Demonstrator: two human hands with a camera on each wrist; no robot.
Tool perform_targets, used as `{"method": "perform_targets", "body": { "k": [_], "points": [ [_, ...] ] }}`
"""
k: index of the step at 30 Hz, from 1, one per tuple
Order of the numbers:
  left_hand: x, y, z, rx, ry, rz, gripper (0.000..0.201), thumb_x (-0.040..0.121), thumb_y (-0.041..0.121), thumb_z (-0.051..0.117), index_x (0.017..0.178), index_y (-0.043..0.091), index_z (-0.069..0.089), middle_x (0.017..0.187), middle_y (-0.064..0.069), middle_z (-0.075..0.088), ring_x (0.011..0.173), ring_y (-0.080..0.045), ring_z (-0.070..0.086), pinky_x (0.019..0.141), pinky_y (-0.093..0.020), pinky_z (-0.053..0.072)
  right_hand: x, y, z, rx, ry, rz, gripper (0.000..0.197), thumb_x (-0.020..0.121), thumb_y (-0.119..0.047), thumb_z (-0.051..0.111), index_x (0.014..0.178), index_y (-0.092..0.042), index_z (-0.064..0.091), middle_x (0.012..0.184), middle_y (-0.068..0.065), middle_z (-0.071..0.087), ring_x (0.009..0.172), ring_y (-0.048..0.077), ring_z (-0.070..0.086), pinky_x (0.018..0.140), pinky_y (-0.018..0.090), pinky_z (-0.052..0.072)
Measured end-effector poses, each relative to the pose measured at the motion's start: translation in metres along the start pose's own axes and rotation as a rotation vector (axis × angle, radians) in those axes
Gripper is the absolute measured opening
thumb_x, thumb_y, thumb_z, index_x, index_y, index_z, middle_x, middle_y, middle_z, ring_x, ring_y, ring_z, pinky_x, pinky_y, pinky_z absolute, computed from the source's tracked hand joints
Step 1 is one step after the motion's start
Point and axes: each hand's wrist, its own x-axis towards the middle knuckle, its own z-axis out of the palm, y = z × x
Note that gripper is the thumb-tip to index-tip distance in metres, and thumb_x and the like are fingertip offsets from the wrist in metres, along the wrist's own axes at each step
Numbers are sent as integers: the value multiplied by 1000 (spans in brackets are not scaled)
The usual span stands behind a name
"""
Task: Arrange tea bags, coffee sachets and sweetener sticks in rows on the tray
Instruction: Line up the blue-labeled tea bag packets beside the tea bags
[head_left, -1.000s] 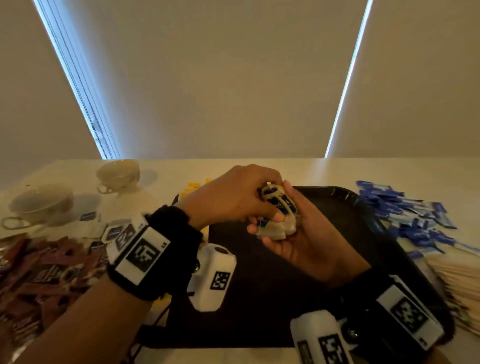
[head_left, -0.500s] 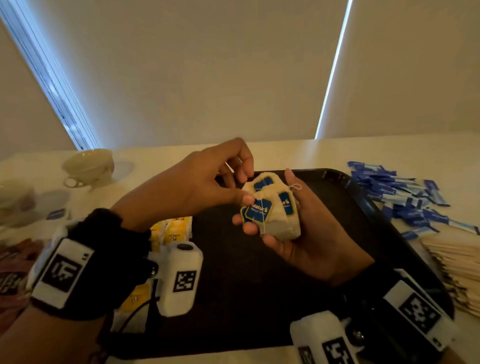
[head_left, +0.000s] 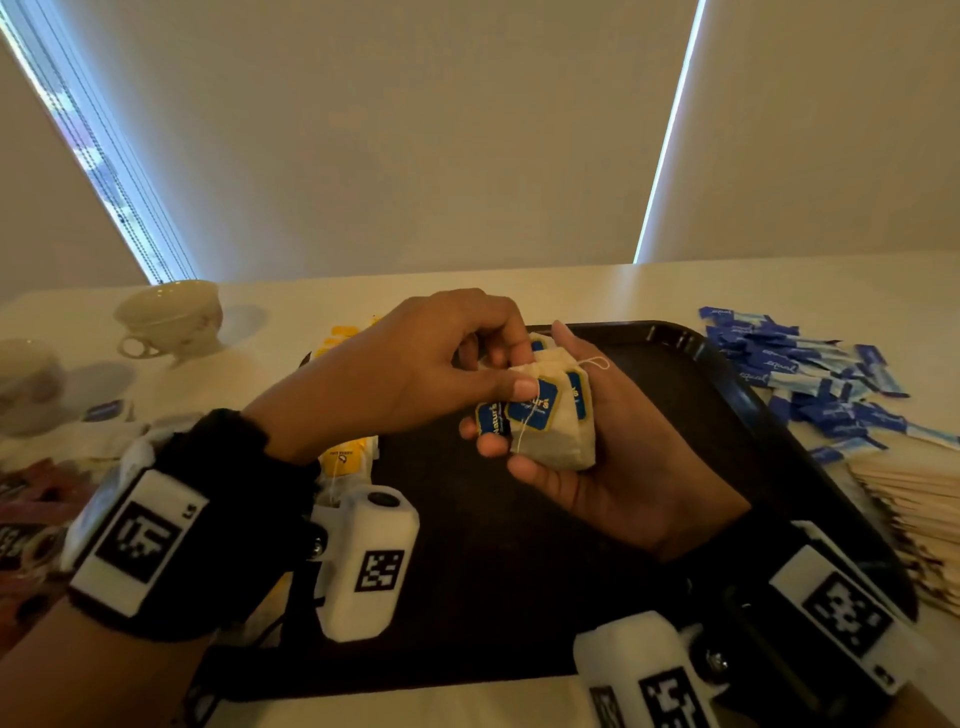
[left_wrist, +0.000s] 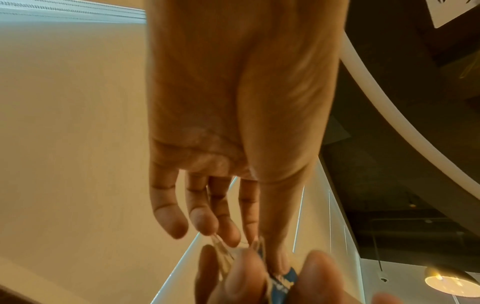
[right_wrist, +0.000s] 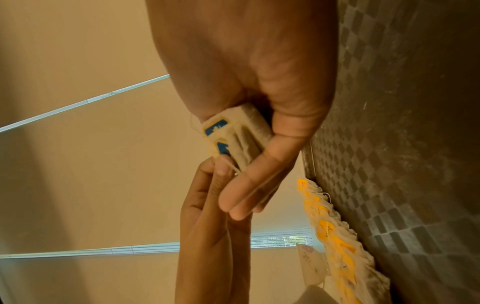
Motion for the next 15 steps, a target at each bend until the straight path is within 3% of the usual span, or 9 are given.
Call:
{"method": "perform_targets", "body": {
  "k": [4,7,10,15],
  "points": [
    [1,-2,4,45,13,42,18,79,55,61,81,38,55,82,13,55,73,-2,54,62,-10,43,0,0,1,18,17,-12,59,86,-61,36,98,-12,67,81,16,67,60,19,67,49,26,56],
    [1,-1,7,20,40,70,24,81,54,51,82,31,58,80,15,56,73,-4,56,61,-8,42,0,1,2,39,18,-14,58,83,-61,38,101,-13,66,82,15,67,60,20,68,50,26,56],
    [2,0,9,18,70,52,17,84,47,54,80,31,59,77,15,58,72,-7,57,61,-9,42,-1,1,3,32,23,-13,63,78,-62,39,106,-12,65,84,16,67,62,21,68,51,27,57],
    [3,3,9,-21,131,23,15,80,44,63,86,30,62,79,6,64,73,-8,58,59,-14,45,-1,2,4,102,101,-39,56,88,-57,40,116,-13,61,90,13,67,65,22,68,53,29,58]
  ]
}}
